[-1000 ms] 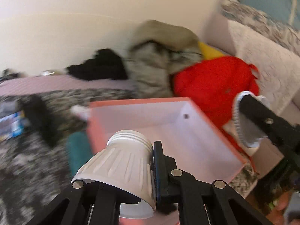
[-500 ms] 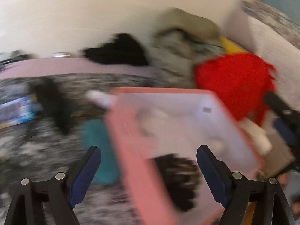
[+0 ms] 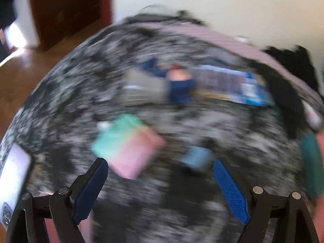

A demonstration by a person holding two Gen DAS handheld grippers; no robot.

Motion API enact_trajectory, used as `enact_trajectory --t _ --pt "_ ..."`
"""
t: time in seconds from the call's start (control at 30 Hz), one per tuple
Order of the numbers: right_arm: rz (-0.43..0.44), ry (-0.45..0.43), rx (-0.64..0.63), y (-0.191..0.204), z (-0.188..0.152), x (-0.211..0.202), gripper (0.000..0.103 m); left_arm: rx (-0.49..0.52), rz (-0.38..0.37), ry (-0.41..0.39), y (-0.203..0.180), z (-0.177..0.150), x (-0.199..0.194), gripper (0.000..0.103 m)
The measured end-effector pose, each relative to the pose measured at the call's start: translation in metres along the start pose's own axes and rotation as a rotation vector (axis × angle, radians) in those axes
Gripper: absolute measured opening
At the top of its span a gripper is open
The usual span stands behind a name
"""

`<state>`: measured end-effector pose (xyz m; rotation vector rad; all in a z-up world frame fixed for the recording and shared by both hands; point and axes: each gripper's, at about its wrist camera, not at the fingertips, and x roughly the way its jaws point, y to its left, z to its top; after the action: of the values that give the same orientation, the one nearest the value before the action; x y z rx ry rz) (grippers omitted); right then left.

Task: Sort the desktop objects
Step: 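Grasp the pastel pouch with the left tool while the right tool grasps the small dark bottle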

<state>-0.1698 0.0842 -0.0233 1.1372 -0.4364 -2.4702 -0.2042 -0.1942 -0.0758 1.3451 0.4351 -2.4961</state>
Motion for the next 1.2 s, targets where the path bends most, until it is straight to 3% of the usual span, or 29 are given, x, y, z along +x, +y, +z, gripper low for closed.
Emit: enact_trajectory --t 0.13,0.2,0.27,0.37,0.5,0.53,0.57,0.6,0.7,0.73,0.8,0.93,0.97,1.2 --pt "0.237 0.238 0.279 0.006 -0.007 0.088 0.097 -0.142 -0.083 0.102 0.045 0.010 0.030 0.089" --pt "0.320 0.309 0.398 0.010 -0.011 0.125 0.091 -0.212 -0.139 0.133 0.057 0.014 0.040 0.089" --pt "0.292 0.351 0.422 0.023 -0.014 0.154 0.084 -0.273 -0.186 0.160 0.064 0.016 0.050 0.089" --pt "0.200 0.364 0.396 0.038 -0.021 0.185 0.080 -0.313 -0.228 0.189 0.064 0.020 0.063 0.089" --pt "0.114 0.307 0.318 0.055 -0.021 0.199 0.073 -0.330 -0.216 0.216 0.057 0.024 0.085 0.092" --pt "0.098 0.310 0.275 0.060 -0.020 0.202 0.054 -0.312 -0.195 0.213 0.051 0.024 0.088 0.098" --pt "0.089 0.318 0.235 0.064 -0.021 0.206 0.027 -0.287 -0.170 0.207 0.044 0.025 0.090 0.101" --pt "0.098 0.335 0.213 0.064 -0.024 0.210 0.026 -0.261 -0.144 0.202 0.037 0.026 0.092 0.101" --pt "0.121 0.338 0.202 0.059 -0.026 0.207 0.026 -0.149 -0.055 0.183 0.017 0.023 0.098 0.097" --pt "0.110 0.339 0.192 0.059 -0.027 0.204 0.026 -0.127 -0.024 0.181 0.014 0.023 0.097 0.088" --pt "0.104 0.327 0.178 0.057 -0.027 0.196 0.026 -0.103 0.007 0.176 0.012 0.023 0.093 0.080" --pt "0.098 0.301 0.205 0.041 -0.017 0.170 0.026 -0.165 -0.058 0.176 0.028 0.026 0.078 0.068" --pt "0.103 0.297 0.213 0.036 -0.013 0.163 0.026 -0.186 -0.084 0.177 0.033 0.026 0.073 0.060" --pt "0.129 0.224 0.198 0.015 0.015 0.095 0.026 -0.192 -0.208 0.066 0.025 0.024 -0.002 0.060"
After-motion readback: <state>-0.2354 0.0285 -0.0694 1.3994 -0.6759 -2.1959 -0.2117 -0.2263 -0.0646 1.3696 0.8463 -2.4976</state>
